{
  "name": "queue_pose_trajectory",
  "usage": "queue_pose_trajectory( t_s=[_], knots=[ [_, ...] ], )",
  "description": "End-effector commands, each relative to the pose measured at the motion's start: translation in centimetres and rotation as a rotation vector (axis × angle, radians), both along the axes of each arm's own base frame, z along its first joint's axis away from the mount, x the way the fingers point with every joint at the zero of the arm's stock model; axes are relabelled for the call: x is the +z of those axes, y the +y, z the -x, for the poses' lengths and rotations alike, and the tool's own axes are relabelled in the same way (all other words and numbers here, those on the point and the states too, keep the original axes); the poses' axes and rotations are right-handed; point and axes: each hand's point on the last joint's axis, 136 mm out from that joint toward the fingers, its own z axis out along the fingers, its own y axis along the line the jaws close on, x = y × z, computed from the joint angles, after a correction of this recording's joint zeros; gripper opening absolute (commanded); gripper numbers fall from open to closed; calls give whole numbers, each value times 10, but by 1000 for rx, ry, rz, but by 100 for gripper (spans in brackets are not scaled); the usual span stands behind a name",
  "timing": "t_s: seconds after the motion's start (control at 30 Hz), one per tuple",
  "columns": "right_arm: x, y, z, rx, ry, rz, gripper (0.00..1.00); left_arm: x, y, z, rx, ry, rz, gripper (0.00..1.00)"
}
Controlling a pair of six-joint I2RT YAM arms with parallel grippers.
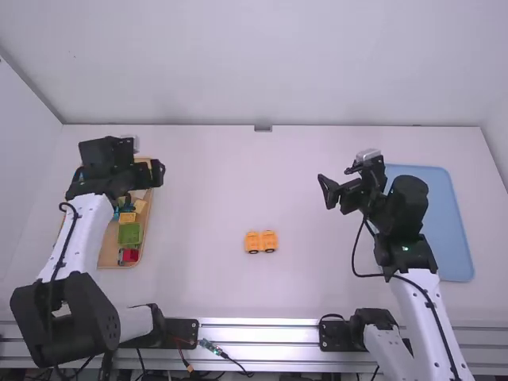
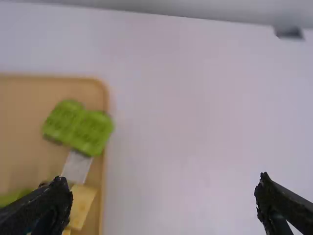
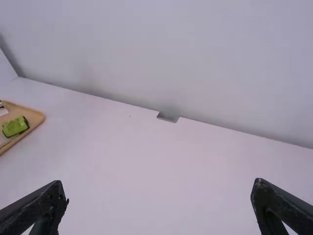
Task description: Assemble lego blocks to make yellow taxi
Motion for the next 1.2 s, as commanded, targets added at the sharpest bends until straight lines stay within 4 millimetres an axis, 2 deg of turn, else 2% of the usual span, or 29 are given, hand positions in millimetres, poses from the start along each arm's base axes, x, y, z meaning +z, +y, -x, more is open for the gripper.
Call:
queue_pose_trajectory(
  t_s=[0.0,0.07,0.2,0.3,0.43,0.57,0.6,0.63,0.83,0.93,1.0,1.17],
  knots=[
    [17,6,-1,21,-40,1,99,-14,24,3,228,48,184,99],
    [17,9,0,31,-40,1,99,-36,51,11,379,113,227,99],
    [17,9,0,30,-40,0,99,-62,66,19,427,211,225,99],
    [17,10,0,34,-41,1,99,-75,65,15,304,274,147,99],
    [19,14,1,44,-49,1,99,-81,68,5,130,303,32,99],
    [24,14,0,44,-70,0,99,-87,69,4,32,340,-24,100],
    [25,14,0,45,-74,-1,100,-90,69,3,-24,350,-56,92],
    [25,14,-1,45,-75,-1,99,-91,69,4,-44,352,-70,91],
    [28,14,-2,44,-92,-1,99,-105,64,5,-278,359,-188,92],
    [34,14,-3,45,-118,-3,99,-109,64,9,-301,374,-211,89],
    [38,15,-3,46,-135,-4,99,-113,67,12,-311,391,-230,80],
    [39,14,-4,44,-142,-3,99,-123,63,20,-372,408,-254,77]
  ],
)
